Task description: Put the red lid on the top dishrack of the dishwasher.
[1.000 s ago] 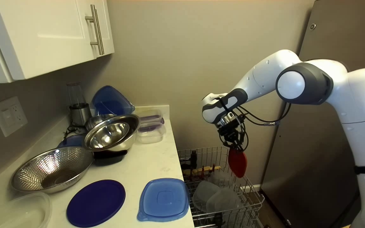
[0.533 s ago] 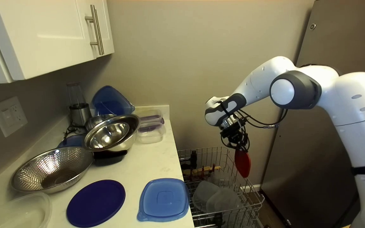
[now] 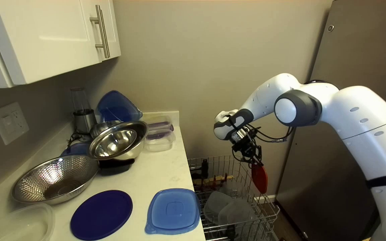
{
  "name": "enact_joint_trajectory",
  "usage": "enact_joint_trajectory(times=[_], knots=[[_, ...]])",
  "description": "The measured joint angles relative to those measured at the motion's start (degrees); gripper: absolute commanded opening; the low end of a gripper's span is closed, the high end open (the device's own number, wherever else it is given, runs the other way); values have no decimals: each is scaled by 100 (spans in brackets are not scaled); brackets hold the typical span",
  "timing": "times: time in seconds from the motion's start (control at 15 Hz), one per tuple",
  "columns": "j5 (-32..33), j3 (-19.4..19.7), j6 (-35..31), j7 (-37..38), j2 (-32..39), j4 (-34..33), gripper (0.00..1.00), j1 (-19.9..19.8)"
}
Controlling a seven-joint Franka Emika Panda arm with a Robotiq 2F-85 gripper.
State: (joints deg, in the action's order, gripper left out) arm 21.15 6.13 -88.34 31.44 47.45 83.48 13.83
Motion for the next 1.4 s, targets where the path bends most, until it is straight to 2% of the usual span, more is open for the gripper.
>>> enact_joint_trajectory(times=[0.27, 0.6, 0.93, 1.4], knots=[[65, -80, 332, -503, 179, -289, 3, 26], [81, -258, 365, -1031, 516, -416, 3, 159], [178, -255, 417, -1096, 786, -421, 2, 238], [253, -119, 609, -1096, 809, -421, 2, 201]])
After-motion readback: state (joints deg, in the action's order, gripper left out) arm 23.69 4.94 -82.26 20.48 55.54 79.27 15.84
